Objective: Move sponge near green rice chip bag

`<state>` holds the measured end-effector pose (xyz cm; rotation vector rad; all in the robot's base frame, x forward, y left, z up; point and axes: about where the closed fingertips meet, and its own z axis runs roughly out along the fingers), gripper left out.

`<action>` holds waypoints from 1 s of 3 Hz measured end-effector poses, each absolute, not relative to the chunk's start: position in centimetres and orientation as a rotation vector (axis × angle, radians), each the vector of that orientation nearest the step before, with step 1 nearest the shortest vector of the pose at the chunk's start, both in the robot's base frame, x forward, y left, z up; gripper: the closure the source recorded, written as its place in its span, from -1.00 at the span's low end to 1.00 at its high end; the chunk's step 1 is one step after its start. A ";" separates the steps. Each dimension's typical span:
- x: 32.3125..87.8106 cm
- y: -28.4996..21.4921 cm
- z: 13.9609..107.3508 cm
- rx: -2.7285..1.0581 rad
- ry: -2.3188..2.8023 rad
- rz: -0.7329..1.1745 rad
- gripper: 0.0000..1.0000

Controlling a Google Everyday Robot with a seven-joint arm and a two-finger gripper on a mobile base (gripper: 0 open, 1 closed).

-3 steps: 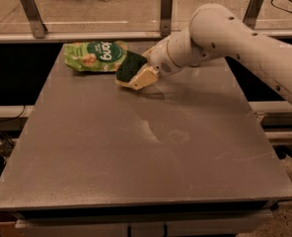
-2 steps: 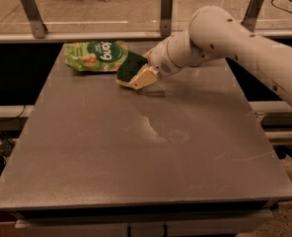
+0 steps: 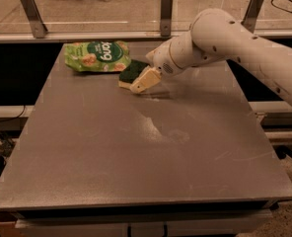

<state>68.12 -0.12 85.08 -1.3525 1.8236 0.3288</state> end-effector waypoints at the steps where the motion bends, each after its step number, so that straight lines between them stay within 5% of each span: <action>1: 68.2 -0.4 85.3 -1.340 1.822 0.323 -1.00; 3: 66.7 -2.8 87.9 -1.298 1.774 0.285 -1.00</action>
Offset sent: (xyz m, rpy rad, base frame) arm 0.0046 -0.0167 0.0199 0.0303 -0.0556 -0.0484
